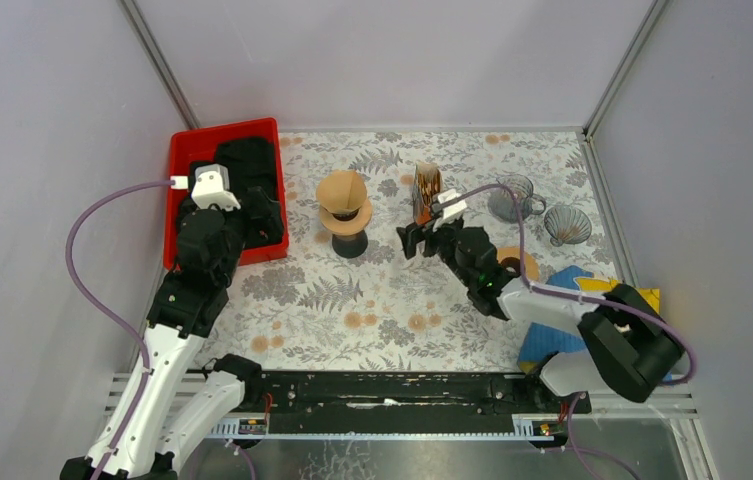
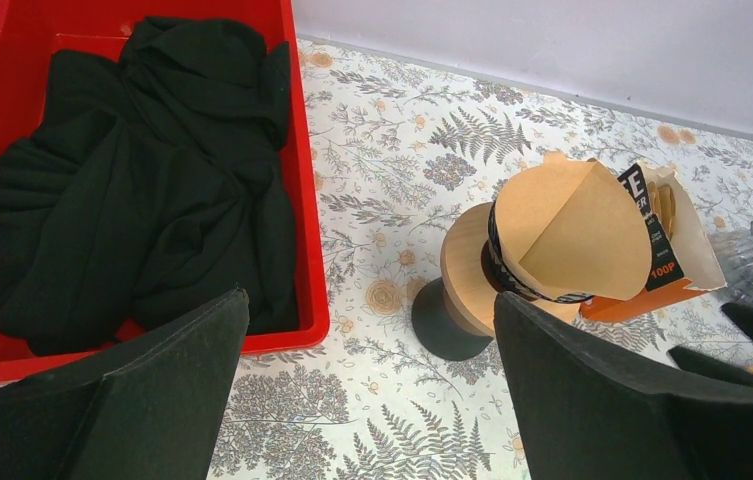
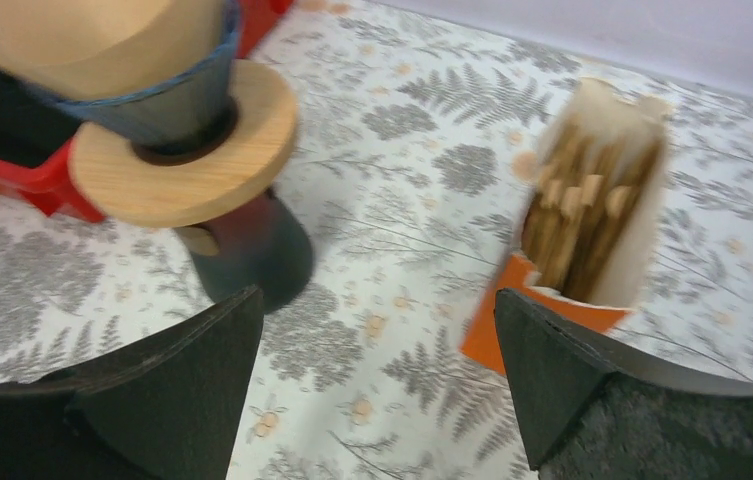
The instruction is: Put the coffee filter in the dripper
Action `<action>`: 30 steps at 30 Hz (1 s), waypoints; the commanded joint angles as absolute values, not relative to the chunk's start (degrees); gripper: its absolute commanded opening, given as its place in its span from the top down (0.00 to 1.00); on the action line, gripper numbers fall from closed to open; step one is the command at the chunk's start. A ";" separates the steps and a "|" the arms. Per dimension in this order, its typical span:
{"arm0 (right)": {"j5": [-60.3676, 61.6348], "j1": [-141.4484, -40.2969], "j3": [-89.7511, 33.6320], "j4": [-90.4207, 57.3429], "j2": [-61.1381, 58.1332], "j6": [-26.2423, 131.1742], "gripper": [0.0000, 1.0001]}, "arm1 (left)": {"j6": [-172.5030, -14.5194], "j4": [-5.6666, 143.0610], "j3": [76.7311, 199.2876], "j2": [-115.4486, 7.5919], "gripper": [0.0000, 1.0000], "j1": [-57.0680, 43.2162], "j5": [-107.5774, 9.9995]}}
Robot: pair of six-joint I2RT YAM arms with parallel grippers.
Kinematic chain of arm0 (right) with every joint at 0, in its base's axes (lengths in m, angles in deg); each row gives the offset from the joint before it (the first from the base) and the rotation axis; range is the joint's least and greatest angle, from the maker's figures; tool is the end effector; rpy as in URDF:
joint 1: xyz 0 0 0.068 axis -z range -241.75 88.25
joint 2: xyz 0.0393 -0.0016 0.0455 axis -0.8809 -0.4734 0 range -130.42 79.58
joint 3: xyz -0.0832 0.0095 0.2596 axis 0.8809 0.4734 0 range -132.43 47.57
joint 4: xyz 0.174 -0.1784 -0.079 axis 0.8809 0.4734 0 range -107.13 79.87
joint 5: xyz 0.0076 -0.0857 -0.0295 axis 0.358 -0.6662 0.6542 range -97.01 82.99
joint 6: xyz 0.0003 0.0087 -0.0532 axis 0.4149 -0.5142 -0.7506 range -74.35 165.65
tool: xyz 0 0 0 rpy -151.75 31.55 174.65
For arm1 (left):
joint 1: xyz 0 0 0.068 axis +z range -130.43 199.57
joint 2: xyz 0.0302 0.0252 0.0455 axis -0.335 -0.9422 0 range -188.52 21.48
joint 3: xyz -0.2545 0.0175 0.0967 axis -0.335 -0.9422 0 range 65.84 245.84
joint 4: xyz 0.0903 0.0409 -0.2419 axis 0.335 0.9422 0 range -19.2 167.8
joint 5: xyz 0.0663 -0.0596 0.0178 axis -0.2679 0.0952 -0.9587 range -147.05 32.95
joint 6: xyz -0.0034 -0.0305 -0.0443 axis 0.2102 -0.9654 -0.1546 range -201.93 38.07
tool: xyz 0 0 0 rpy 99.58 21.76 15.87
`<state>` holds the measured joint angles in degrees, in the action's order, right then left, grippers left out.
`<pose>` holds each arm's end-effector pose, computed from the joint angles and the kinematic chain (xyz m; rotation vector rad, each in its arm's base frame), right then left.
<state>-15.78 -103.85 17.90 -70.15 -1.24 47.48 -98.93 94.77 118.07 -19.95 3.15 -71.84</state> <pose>0.2169 0.1887 0.2245 -0.4195 1.5016 0.4901 0.1532 -0.0358 0.3684 -0.1929 1.7864 -0.1853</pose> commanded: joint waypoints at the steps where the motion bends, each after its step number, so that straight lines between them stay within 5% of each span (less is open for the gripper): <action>1: -17.17 -98.98 10.17 -47.16 4.83 46.97 0.07 | -98.98 91.62 117.35 -19.14 0.00 3.58 -71.19; 14: -12.58 -82.18 -10.28 -14.18 3.35 42.14 0.05 | -98.72 91.71 116.99 -17.35 0.00 1.61 -73.11; 30: -3.94 -65.33 -22.74 -6.74 -12.25 37.35 0.04 | -98.81 91.56 116.55 -16.67 0.00 -3.52 -72.72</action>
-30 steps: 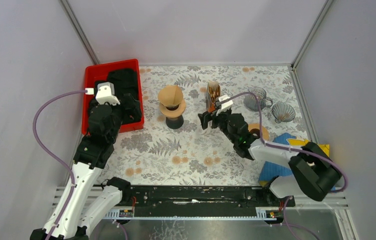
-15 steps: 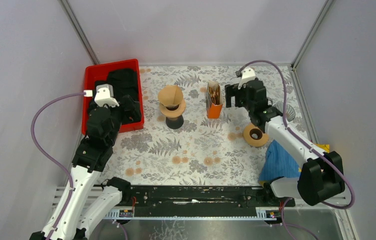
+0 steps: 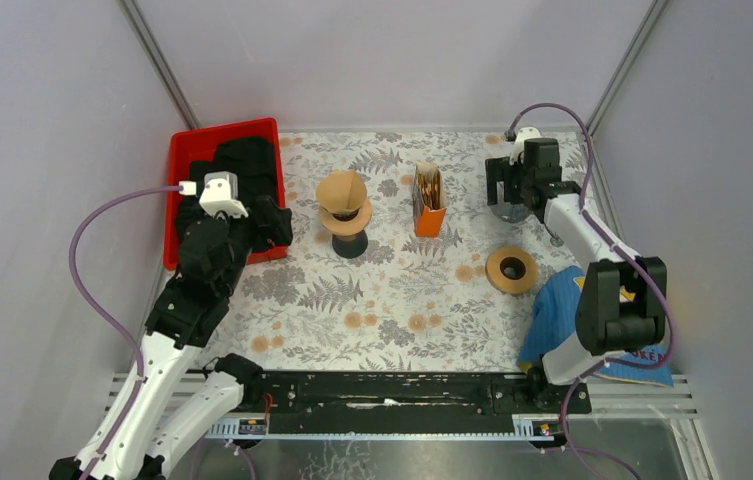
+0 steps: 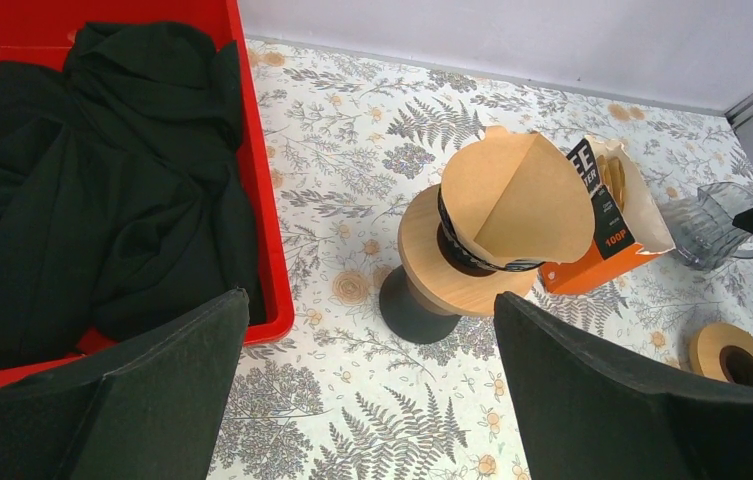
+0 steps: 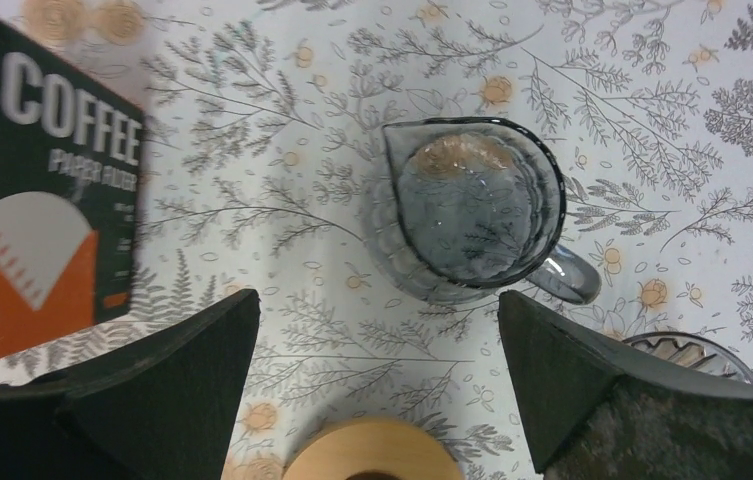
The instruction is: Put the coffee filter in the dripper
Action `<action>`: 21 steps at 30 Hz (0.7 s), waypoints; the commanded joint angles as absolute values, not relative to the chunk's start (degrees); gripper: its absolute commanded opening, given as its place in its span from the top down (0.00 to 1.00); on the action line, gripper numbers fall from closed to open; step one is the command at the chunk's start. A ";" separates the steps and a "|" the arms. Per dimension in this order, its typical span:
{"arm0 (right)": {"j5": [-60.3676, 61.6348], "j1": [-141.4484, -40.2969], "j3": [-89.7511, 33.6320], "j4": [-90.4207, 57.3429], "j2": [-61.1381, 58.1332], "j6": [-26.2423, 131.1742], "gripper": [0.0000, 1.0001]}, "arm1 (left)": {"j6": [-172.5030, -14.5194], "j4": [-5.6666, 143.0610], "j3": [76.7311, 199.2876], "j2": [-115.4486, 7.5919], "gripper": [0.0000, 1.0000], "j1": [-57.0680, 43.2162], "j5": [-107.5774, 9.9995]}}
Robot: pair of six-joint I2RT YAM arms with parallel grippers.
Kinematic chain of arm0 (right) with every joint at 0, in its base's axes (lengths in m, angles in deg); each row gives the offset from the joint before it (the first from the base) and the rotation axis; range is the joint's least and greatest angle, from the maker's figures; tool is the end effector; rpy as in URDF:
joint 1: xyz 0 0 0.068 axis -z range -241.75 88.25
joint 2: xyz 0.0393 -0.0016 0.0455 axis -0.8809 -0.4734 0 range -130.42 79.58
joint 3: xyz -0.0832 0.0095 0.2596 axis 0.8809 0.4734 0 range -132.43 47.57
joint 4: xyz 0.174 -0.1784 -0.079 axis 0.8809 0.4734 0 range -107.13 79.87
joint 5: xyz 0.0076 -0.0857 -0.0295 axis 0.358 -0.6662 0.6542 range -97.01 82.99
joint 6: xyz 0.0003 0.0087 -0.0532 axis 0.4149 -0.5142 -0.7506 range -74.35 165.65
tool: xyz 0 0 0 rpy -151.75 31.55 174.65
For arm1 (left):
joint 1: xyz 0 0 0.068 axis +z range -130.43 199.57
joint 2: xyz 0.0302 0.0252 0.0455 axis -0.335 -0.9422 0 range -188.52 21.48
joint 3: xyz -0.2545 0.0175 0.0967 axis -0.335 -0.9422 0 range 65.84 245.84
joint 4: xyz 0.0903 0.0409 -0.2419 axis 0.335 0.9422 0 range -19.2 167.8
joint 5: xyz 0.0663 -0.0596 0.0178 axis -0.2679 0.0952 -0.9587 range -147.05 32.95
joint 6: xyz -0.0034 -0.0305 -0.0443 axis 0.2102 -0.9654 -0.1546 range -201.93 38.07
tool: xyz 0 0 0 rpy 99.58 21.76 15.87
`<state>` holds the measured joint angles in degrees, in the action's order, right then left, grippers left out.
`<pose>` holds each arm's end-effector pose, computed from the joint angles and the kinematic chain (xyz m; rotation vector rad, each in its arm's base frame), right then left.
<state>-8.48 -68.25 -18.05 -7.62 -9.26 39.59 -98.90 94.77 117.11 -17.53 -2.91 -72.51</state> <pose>0.3535 0.0394 0.2767 -0.2195 2.1307 -0.0230 0.1399 -0.0478 0.3684 -0.1098 1.7716 -0.2592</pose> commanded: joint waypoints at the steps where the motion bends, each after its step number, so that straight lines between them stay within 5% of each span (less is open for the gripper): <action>1: -2.85 -64.44 -23.61 -6.84 -13.53 37.23 0.04 | -98.88 91.55 116.51 -16.66 0.00 -3.57 -72.72; 15: 6.65 -61.83 -37.09 1.21 -30.26 33.64 0.21 | -98.71 91.54 116.38 -17.06 0.00 -3.80 -73.00; 21: 7.28 -61.83 -39.50 4.55 -32.76 33.12 0.37 | -98.67 91.54 116.38 -17.34 0.00 -3.67 -73.18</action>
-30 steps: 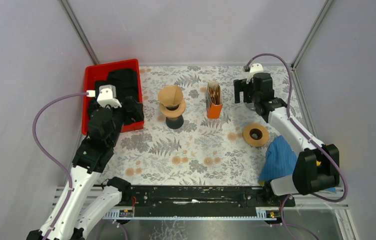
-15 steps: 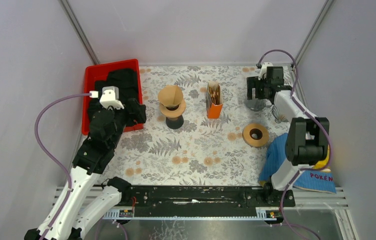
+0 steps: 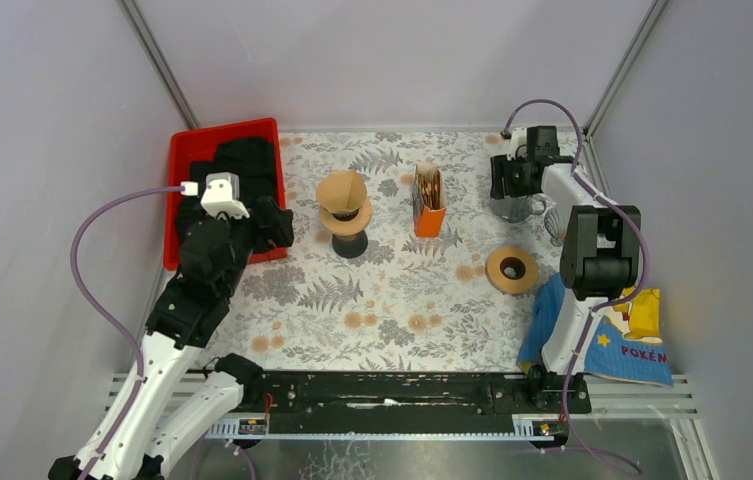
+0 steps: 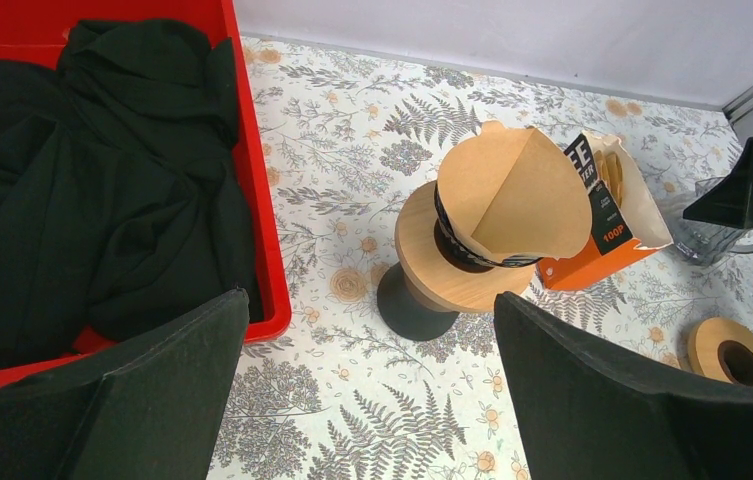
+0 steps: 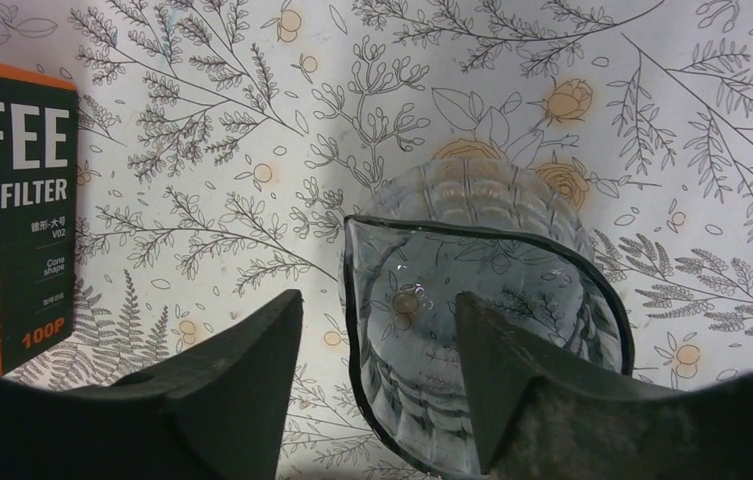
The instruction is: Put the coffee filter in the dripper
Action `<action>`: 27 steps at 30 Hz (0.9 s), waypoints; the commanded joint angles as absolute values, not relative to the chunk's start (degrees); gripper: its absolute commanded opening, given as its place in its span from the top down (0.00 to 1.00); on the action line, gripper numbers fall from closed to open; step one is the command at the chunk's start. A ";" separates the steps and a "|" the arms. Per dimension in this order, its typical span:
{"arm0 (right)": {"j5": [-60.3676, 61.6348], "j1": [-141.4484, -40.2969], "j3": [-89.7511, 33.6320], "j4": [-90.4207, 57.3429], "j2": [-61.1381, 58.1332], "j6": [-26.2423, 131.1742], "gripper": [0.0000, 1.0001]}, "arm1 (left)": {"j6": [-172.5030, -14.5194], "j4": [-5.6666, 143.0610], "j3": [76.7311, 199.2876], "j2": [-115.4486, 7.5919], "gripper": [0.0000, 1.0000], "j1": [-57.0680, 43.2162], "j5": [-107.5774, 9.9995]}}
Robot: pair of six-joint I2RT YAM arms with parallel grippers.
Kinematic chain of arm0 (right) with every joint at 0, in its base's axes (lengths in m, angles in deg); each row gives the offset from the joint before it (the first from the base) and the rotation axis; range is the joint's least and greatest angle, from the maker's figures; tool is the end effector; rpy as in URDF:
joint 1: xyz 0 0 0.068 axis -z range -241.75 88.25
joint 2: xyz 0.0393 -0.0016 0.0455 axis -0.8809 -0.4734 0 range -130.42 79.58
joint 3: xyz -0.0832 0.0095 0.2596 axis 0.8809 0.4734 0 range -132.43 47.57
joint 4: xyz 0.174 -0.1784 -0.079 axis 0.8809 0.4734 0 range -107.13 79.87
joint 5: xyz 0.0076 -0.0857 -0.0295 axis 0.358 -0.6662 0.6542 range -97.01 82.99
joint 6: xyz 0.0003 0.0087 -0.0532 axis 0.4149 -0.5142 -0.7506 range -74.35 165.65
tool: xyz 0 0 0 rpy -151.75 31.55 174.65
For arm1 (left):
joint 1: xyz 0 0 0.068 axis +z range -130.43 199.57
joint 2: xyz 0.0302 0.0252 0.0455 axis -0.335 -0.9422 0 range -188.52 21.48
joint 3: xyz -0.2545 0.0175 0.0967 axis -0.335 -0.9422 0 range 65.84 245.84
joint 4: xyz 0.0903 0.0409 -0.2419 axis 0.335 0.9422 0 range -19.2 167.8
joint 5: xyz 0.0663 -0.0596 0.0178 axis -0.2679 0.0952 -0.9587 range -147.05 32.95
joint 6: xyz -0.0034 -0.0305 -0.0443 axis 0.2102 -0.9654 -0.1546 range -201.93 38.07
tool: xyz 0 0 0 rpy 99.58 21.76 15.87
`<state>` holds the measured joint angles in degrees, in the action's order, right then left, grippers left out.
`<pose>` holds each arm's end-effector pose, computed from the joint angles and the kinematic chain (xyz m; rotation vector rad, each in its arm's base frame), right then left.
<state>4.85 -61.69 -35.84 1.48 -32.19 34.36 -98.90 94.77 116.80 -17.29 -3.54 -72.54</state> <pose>0.4363 0.0069 0.2155 -0.3288 2.3505 0.1526 0.1389 -0.0490 0.3671 -0.1003 1.7737 -0.2663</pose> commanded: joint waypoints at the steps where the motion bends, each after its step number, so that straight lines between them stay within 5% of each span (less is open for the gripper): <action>1: 7.71 -61.83 -39.75 4.91 -33.00 33.22 0.41 | -98.71 91.54 116.31 -17.30 0.00 -3.71 -73.15; 16: 7.43 -61.83 -42.36 6.60 -28.16 37.88 0.99 | -98.72 91.54 116.29 -17.26 0.00 -3.72 -72.97; 27: 7.04 -62.87 -38.19 7.68 -20.83 42.82 1.00 | -98.81 91.54 116.33 -17.08 0.00 -3.39 -72.65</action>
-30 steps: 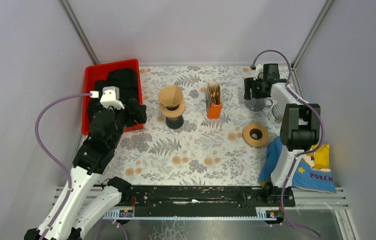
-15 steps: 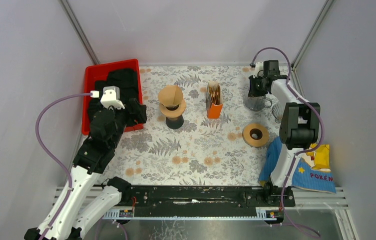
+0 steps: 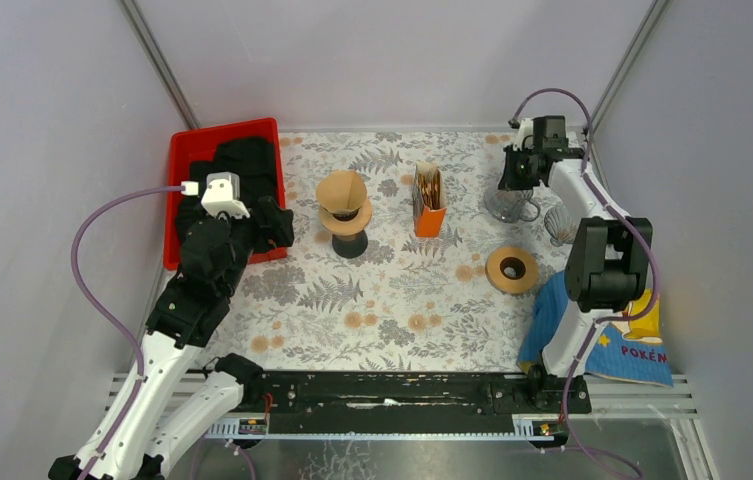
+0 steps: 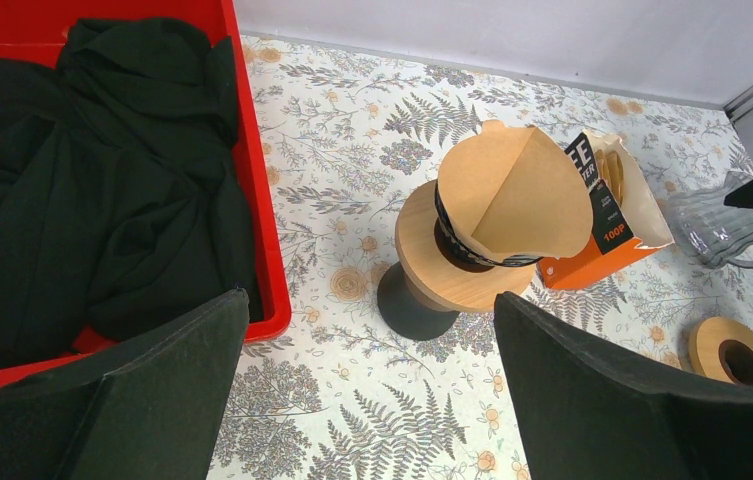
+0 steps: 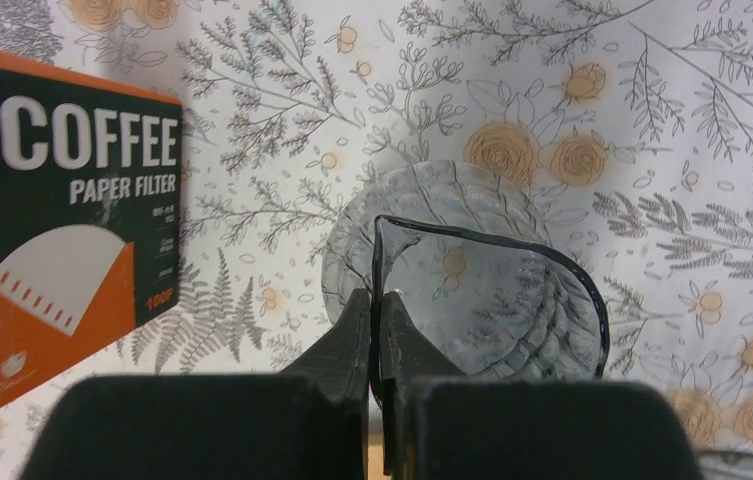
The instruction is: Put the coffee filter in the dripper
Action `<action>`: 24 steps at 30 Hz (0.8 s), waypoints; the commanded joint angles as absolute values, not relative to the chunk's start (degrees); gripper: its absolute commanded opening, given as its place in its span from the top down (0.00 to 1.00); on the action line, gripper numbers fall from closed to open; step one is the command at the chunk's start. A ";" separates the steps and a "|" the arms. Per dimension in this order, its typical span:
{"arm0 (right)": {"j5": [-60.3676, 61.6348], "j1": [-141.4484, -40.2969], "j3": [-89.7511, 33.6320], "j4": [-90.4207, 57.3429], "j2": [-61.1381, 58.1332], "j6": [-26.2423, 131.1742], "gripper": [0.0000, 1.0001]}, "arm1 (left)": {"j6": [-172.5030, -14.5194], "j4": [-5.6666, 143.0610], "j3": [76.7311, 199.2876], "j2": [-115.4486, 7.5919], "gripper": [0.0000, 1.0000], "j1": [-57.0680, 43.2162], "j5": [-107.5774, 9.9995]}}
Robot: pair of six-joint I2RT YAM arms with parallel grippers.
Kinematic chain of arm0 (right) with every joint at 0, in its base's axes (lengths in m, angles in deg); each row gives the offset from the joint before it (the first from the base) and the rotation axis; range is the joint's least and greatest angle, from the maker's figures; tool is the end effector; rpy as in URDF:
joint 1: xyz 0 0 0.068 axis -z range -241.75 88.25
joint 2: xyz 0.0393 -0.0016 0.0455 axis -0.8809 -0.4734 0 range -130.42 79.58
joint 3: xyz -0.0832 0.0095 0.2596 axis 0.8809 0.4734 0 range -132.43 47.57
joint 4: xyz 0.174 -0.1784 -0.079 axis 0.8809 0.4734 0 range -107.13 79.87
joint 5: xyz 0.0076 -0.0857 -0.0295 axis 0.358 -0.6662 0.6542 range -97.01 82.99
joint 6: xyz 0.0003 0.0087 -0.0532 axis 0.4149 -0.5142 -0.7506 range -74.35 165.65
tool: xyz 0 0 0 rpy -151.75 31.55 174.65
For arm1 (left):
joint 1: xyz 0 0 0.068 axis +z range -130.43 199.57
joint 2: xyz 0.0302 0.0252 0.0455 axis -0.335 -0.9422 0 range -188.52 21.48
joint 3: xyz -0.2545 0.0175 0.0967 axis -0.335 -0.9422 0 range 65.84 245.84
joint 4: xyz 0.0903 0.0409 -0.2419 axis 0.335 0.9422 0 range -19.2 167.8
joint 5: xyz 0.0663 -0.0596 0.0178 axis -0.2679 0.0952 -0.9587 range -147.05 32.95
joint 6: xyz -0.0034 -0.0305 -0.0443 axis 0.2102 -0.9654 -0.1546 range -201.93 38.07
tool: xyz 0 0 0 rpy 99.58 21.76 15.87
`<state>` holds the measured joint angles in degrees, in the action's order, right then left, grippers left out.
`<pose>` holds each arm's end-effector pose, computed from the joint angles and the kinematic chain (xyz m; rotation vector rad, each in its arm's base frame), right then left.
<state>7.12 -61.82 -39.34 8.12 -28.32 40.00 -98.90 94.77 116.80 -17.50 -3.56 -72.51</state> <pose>0.4264 0.0093 0.2545 -0.2349 2.3485 0.2457 0.1397 -0.0495 0.3667 -0.0991 1.7774 -0.2657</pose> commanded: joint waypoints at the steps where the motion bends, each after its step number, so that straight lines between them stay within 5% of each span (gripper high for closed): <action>1: 6.72 -63.35 -37.55 7.70 -19.77 43.23 1.00 | -98.81 91.54 116.32 -17.11 0.00 -3.30 -72.66; 24: -6.13 -84.40 -20.86 11.97 3.80 47.30 1.00 | -99.24 91.52 116.20 -17.18 0.00 0.06 -72.22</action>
<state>-3.26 -80.09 -22.42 12.76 -0.12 46.47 -98.93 94.77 116.80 -17.50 -1.00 -72.45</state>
